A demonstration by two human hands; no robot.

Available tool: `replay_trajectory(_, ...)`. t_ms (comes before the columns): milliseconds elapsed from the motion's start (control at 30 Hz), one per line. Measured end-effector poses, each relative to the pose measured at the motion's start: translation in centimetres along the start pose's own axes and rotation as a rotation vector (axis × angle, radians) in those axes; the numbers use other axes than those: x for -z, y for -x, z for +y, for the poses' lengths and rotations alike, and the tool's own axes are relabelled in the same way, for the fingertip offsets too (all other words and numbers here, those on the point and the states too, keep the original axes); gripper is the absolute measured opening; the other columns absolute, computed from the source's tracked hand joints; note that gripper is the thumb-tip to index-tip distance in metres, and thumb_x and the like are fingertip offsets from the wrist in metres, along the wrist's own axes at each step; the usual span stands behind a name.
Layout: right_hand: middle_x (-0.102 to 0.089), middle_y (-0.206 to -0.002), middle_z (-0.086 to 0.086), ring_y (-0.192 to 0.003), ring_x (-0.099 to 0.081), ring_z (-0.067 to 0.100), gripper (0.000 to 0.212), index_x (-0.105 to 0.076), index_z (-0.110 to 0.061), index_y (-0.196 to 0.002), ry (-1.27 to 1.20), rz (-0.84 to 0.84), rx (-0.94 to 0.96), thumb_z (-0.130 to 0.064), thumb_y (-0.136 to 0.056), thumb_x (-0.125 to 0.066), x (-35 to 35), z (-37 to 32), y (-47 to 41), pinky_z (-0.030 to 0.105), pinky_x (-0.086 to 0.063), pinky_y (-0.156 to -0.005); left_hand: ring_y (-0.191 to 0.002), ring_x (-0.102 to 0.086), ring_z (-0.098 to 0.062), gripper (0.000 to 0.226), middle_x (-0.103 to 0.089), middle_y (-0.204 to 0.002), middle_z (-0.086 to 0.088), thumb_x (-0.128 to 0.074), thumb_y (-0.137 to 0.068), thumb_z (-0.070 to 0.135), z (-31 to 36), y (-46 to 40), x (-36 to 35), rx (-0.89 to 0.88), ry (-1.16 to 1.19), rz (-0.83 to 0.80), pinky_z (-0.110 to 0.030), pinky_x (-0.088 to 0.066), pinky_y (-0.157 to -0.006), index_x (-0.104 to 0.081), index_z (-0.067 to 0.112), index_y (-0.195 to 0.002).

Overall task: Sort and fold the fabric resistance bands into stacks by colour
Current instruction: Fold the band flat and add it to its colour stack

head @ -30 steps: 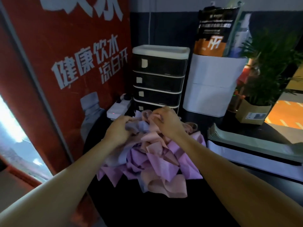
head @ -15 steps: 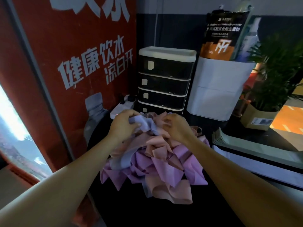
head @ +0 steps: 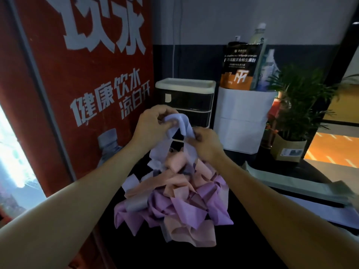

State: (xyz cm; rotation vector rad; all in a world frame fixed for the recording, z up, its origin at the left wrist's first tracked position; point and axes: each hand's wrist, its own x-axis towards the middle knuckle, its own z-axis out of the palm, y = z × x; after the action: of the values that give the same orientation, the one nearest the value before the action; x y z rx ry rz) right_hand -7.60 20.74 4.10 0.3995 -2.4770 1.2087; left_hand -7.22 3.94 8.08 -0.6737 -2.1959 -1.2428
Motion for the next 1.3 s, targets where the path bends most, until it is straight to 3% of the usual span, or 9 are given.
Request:
replay_trajectory(100,-0.053,-0.072,0.002,-0.061,-0.044,0.009,0.010,-0.064,-0.004,-0.081,-0.039,0.103,0.059,-0.005,-0.088,-0.058,2.1,-1.7,-0.6,0.012,-0.035,-0.053,-0.078,-0.053,-0.001,0.015,-0.057,-0.090,0.010,-0.061,-0.088,0.006,-0.3,-0.1,0.8,0.039,-0.044,0.110,-0.011,-0.046,-0.076,-0.062,0.019,-0.094)
replay_trajectory(167,-0.060,-0.086,0.001,-0.075,-0.055,0.012,0.016,-0.068,-0.003,-0.098,-0.044,0.157,0.102,-0.001,-0.088,-0.056,3.5,-2.6,-1.0,0.014,-0.042,-0.064,-0.074,-0.051,0.001,0.018,-0.054,-0.084,0.014,-0.063,-0.087,0.008,-0.6,0.0,1.3,0.072,-0.135,0.197,-0.018,-0.045,-0.072,-0.059,0.025,-0.087)
replay_trajectory(300,-0.064,-0.092,0.001,-0.081,-0.058,0.011,0.022,-0.068,-0.004,-0.103,-0.047,0.193,0.179,0.002,-0.087,-0.053,5.3,-4.4,-1.3,0.009,-0.043,-0.067,-0.069,-0.044,-0.001,0.014,-0.051,-0.093,0.007,-0.056,-0.088,0.008,-1.4,0.8,1.4,0.026,-0.377,0.160,-0.017,-0.033,-0.062,-0.059,0.021,-0.089)
replay_trajectory(500,-0.062,-0.095,0.002,-0.086,-0.057,0.011,0.028,-0.066,-0.005,-0.108,-0.101,0.334,0.115,0.004,-0.088,-0.049,7.9,-4.4,-1.3,0.002,-0.041,-0.067,-0.075,-0.048,-0.017,0.008,-0.050,-0.094,-0.001,-0.053,-0.089,0.010,-3.5,2.1,1.5,0.140,-0.482,0.131,-0.032,-0.040,-0.069,-0.059,0.011,-0.094)
replay_trajectory(633,-0.062,-0.093,0.005,-0.084,-0.056,0.015,0.025,-0.067,-0.004,-0.105,-0.080,0.360,0.063,0.004,-0.087,-0.051,9.4,-3.1,-0.7,0.016,-0.044,-0.067,-0.073,-0.051,-0.027,0.004,-0.052,-0.084,-0.006,-0.045,-0.093,0.009,-3.9,2.4,1.3,0.138,-0.381,0.134,-0.042,-0.042,-0.063,-0.048,0.011,-0.091)
replay_trajectory(767,-0.064,-0.097,0.009,-0.086,-0.056,0.017,0.017,-0.068,-0.003,-0.103,-0.043,0.330,-0.008,-0.007,-0.089,-0.058,9.8,-1.4,0.1,0.027,-0.044,-0.074,-0.057,-0.046,-0.019,0.009,-0.046,-0.064,-0.001,-0.037,-0.096,0.007,-2.7,1.9,0.2,0.158,-0.288,0.185,-0.032,-0.031,-0.049,-0.040,0.013,-0.090)
replay_trajectory(967,-0.069,-0.089,0.017,-0.083,-0.065,0.028,0.010,-0.068,-0.009,-0.081,-0.276,0.183,-0.229,-0.012,-0.076,-0.076,10.5,0.7,1.7,0.041,-0.053,-0.082,-0.069,-0.047,-0.017,0.005,-0.050,-0.076,-0.003,-0.040,-0.098,0.010,-2.7,1.5,0.0,0.277,-0.197,0.229,-0.029,-0.030,-0.056,-0.045,0.009,-0.095)
replay_trajectory(1100,-0.063,-0.072,0.004,-0.065,-0.056,0.014,0.014,-0.063,-0.010,-0.070,-0.313,0.169,-0.234,-0.014,-0.077,-0.075,10.7,1.2,2.8,0.026,-0.048,-0.060,-0.071,-0.045,-0.017,0.014,-0.050,-0.081,-0.006,-0.041,-0.098,0.012,-3.5,1.8,-0.3,0.332,-0.234,0.192,-0.028,-0.032,-0.064,-0.050,0.002,-0.102)
replay_trajectory(1300,-0.063,-0.077,0.007,-0.071,-0.057,0.014,0.007,-0.065,-0.005,-0.075,-0.382,0.116,-0.194,-0.008,-0.079,-0.071,10.6,1.5,3.8,0.017,-0.049,-0.062,-0.072,-0.046,-0.017,0.011,-0.050,-0.077,-0.004,-0.043,-0.098,0.012,-4.2,2.4,-1.1,0.353,-0.248,0.152,-0.027,-0.030,-0.062,-0.051,0.005,-0.095)
